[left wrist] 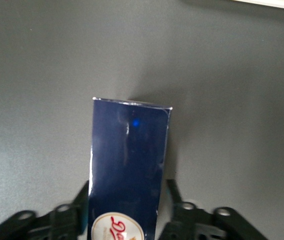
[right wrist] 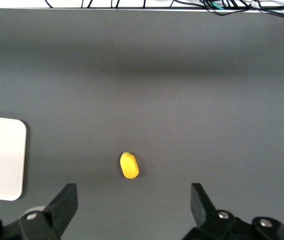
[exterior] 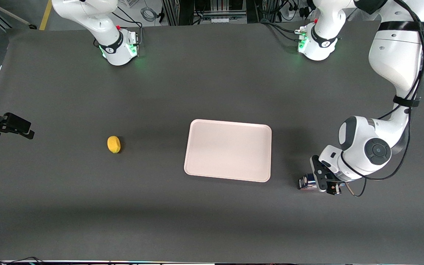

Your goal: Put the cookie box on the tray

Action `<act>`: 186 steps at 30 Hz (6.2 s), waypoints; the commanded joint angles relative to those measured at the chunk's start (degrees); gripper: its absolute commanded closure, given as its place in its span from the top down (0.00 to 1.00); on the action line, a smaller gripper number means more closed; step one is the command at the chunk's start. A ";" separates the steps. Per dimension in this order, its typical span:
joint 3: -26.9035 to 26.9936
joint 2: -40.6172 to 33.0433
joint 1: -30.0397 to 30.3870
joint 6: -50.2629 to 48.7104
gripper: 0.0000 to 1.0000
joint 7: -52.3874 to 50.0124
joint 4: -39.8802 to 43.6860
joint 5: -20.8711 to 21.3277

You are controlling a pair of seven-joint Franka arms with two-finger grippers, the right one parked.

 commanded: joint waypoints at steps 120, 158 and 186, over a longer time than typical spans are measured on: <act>-6.74 -4.80 -17.34 -0.11 0.55 -109.53 -6.83 8.62; -6.66 -12.17 -13.83 -15.22 1.00 -102.78 3.01 -1.39; 3.45 -31.07 2.69 -33.77 1.00 -68.67 1.43 -4.92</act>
